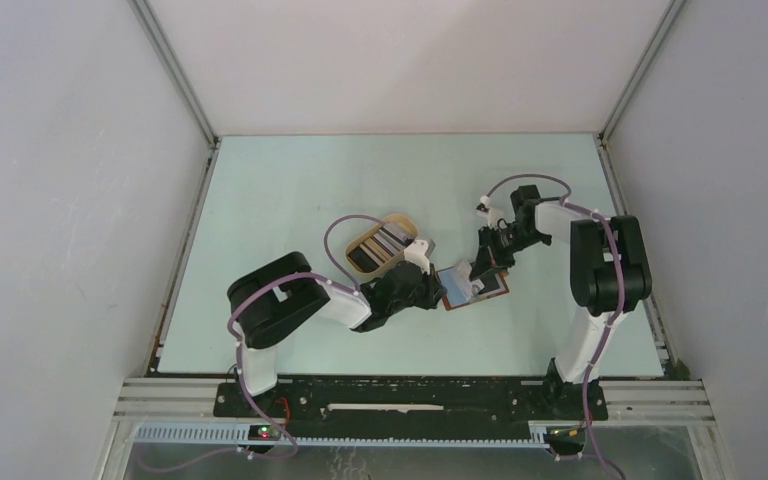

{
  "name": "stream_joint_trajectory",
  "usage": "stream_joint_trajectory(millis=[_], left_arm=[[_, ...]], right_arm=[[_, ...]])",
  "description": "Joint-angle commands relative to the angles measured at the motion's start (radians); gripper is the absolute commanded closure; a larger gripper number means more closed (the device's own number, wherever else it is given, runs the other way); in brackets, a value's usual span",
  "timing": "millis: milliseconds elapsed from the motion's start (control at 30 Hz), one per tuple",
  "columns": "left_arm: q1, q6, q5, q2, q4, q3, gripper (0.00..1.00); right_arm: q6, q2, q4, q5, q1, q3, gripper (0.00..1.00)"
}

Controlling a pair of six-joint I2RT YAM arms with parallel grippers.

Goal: Put the credit cards into the card holder
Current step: Insert the credit card into the card holder.

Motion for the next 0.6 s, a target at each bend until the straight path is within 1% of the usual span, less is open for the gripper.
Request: stream_joint_trajectory(millis=[0, 267, 367, 567], left_arm=[[-0.002, 0.005, 0.010, 0.014, -0.001, 0.047, 0.96], [-0.002, 0.005, 0.012, 0.012, 0.000, 0.045, 0.97], [-0.002, 0.005, 0.011, 0.008, 0.000, 0.042, 0.97], [-0.002, 0.005, 0.009, 0.000, 0.014, 0.029, 0.97]], right_arm=[[-0.013, -0.023, -0.001, 0.085, 0.038, 0.028, 0.91], [-0.030, -0.040, -0.003, 0.149, 0.066, 0.030, 0.83], [-0.039, -0.058, -0.003, 0.179, 0.081, 0.032, 0.79], [-0.060, -0.100, 0.001, 0.253, 0.119, 0.032, 0.74]])
